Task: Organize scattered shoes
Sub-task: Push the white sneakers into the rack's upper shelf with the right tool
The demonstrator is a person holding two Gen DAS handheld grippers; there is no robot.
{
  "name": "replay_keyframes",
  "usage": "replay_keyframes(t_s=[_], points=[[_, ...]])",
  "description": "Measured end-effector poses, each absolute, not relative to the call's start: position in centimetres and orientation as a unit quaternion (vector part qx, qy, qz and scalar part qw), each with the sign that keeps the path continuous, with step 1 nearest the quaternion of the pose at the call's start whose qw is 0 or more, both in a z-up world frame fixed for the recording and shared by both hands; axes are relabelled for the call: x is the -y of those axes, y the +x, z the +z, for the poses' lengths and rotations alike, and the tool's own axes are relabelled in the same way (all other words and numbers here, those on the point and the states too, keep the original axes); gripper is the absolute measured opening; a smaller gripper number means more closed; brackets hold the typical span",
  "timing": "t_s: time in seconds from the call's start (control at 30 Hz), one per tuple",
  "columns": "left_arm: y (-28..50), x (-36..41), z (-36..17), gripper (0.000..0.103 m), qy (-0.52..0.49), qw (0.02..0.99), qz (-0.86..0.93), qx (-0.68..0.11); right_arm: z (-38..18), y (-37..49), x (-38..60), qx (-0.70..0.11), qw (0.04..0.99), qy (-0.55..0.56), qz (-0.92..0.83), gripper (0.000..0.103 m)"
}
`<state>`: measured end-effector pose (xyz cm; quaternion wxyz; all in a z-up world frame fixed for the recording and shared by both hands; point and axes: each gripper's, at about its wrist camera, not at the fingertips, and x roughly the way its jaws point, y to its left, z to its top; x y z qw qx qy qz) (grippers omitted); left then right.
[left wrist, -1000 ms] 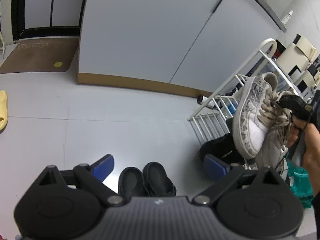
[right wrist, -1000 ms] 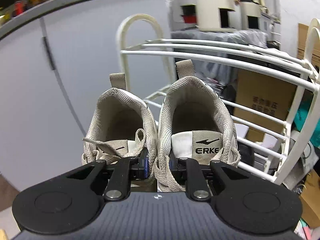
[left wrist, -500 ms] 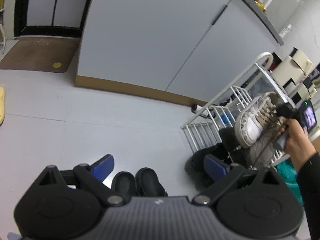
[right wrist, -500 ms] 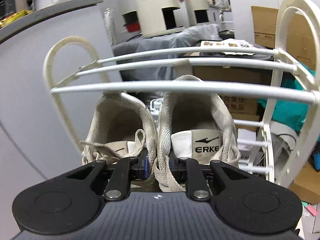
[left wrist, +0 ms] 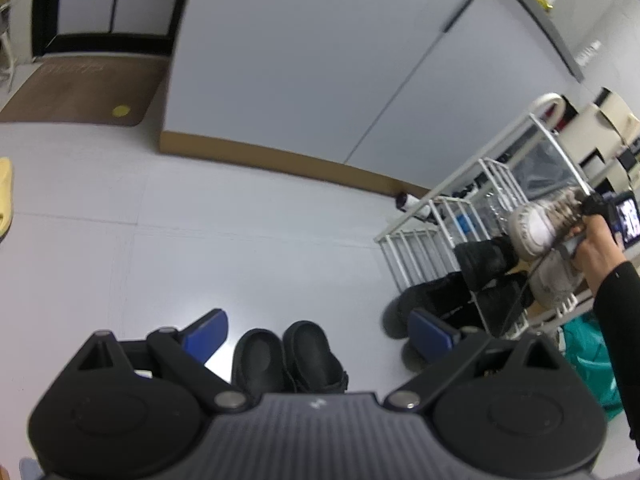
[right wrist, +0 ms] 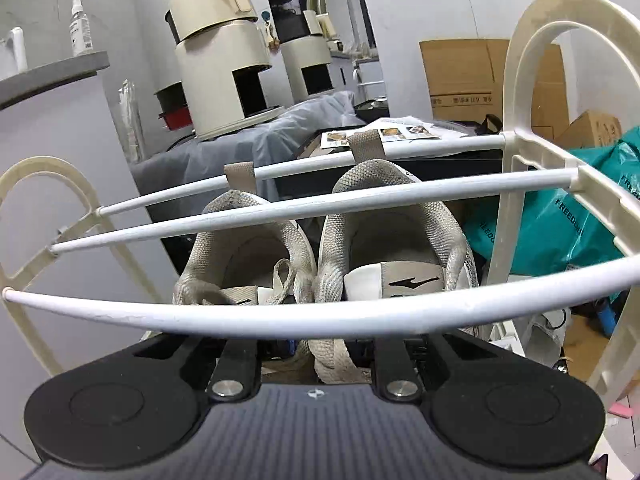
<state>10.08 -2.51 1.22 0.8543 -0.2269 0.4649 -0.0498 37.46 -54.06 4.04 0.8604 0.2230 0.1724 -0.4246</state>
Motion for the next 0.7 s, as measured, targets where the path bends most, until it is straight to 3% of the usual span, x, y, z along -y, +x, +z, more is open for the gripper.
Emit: replay_keyframes(t_s=[0.1,0.27,0.7], points=[[10.1,2.6,1.1,0.098,-0.216,0.855,-0.048,-0.469,3.7,37.8,53.9,-0.167,0.857,0.213,-0.439,0.028],[10.0,2.9,1.0,0.098,-0.215,0.852,-0.055,-0.475,3.9,38.0,54.8,-0.191,0.861,0.207,-0.424,0.053],[9.7,4.4,0.8,0.098,-0.189,0.851,-0.073,-0.485,3.7,37.1,55.6,-0.216,0.878,0.225,-0.363,0.056]])
